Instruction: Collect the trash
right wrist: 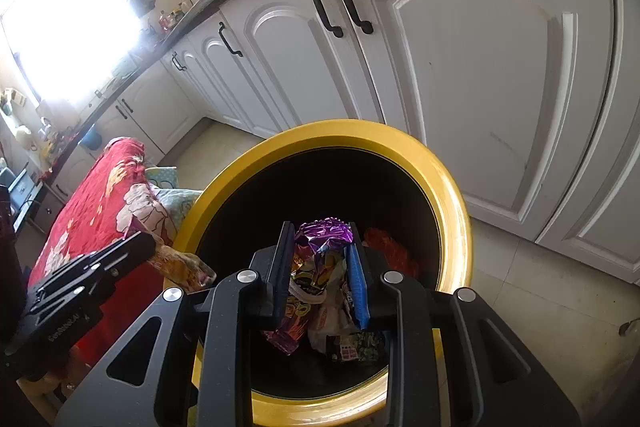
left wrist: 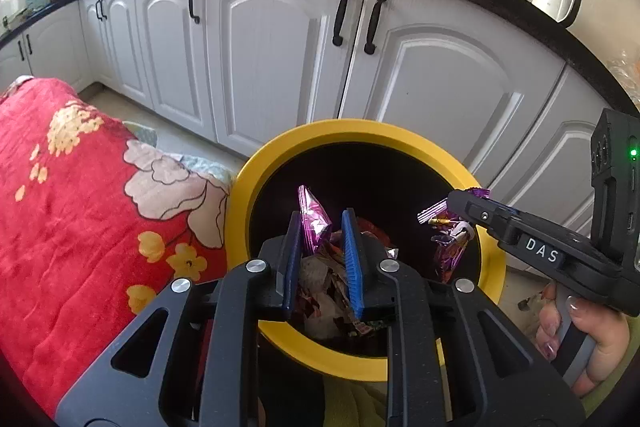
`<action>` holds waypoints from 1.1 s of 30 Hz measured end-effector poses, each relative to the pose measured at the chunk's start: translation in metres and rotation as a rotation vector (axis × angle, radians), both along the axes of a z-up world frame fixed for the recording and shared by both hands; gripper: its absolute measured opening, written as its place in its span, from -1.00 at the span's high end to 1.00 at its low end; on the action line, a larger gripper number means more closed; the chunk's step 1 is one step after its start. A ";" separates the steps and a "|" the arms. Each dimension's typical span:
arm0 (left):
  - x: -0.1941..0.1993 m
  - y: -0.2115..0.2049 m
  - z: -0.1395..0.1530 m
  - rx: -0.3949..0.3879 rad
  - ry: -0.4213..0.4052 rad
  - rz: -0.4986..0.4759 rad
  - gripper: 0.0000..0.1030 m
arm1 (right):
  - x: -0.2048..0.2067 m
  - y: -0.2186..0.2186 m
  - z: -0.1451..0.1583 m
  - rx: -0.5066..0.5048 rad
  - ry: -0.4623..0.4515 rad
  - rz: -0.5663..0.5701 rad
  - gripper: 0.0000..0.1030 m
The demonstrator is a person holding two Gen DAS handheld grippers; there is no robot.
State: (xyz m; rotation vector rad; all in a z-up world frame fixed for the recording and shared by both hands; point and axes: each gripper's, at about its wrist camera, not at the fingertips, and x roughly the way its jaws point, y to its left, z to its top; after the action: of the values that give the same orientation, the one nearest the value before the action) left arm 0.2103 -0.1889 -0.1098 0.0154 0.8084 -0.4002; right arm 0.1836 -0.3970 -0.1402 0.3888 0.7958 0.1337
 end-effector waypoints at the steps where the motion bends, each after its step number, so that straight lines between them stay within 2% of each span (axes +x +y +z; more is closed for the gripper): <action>1: 0.001 0.000 -0.001 0.000 0.005 0.000 0.71 | 0.000 0.000 0.000 0.000 0.000 0.000 0.49; 3: 0.002 0.000 -0.003 0.000 0.021 -0.003 0.70 | 0.000 0.000 -0.001 0.006 0.005 0.000 0.46; 6: 0.002 0.001 -0.005 0.004 0.034 -0.002 0.64 | -0.001 0.000 0.000 0.006 0.005 -0.004 0.28; 8: 0.003 0.002 -0.005 0.001 0.043 0.000 0.50 | -0.003 -0.001 0.002 0.005 0.001 -0.011 0.21; 10: 0.003 0.005 -0.004 0.000 0.047 0.005 0.19 | -0.005 -0.002 0.005 0.007 -0.005 -0.014 0.08; 12: 0.001 0.007 -0.003 0.000 0.048 0.011 0.08 | -0.008 -0.002 0.008 0.003 -0.011 -0.015 -0.01; 13: 0.001 0.009 -0.002 0.001 0.049 0.014 -0.08 | -0.011 -0.002 0.011 -0.003 -0.015 -0.012 -0.06; 17: -0.005 0.017 0.007 0.002 0.040 0.030 -0.37 | -0.021 -0.002 0.018 -0.022 -0.027 -0.010 -0.27; 19: -0.008 0.023 0.013 -0.005 0.034 0.042 -0.63 | -0.028 -0.002 0.024 -0.032 -0.040 -0.010 -0.42; 22: -0.014 0.034 0.024 -0.011 0.019 0.064 -0.78 | -0.040 0.001 0.034 -0.058 -0.063 -0.010 -0.58; 28: -0.032 0.054 0.048 -0.019 -0.025 0.111 -0.78 | -0.070 0.013 0.054 -0.133 -0.115 0.003 -0.81; 33: -0.052 0.069 0.067 -0.015 -0.075 0.151 -0.78 | -0.092 0.028 0.071 -0.172 -0.163 0.015 -0.87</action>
State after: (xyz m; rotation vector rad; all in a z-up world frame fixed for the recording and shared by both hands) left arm 0.1588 -0.1194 -0.0425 -0.0438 0.7273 -0.2618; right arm 0.0916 -0.3688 -0.0687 0.2061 0.6444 0.1087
